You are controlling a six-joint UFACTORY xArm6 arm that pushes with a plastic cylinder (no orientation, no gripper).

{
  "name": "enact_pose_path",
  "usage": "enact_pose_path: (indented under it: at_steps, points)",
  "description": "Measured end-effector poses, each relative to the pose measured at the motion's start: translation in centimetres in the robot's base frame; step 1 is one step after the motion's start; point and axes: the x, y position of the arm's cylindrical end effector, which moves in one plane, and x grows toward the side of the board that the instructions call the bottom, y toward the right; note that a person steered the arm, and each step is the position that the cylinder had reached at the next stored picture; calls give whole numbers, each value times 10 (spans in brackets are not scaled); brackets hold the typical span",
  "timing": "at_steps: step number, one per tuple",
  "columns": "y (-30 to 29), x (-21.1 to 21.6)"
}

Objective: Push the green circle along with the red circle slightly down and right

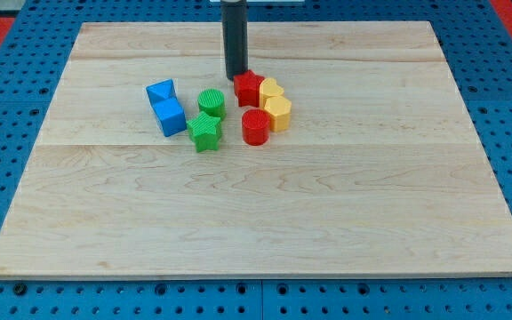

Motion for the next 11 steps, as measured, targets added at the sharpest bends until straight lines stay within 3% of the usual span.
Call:
enact_pose_path:
  at_steps: [2,7,9,11]
  points:
    - [-57,20]
    - [-13,85]
    - [21,67]
    - [14,8]
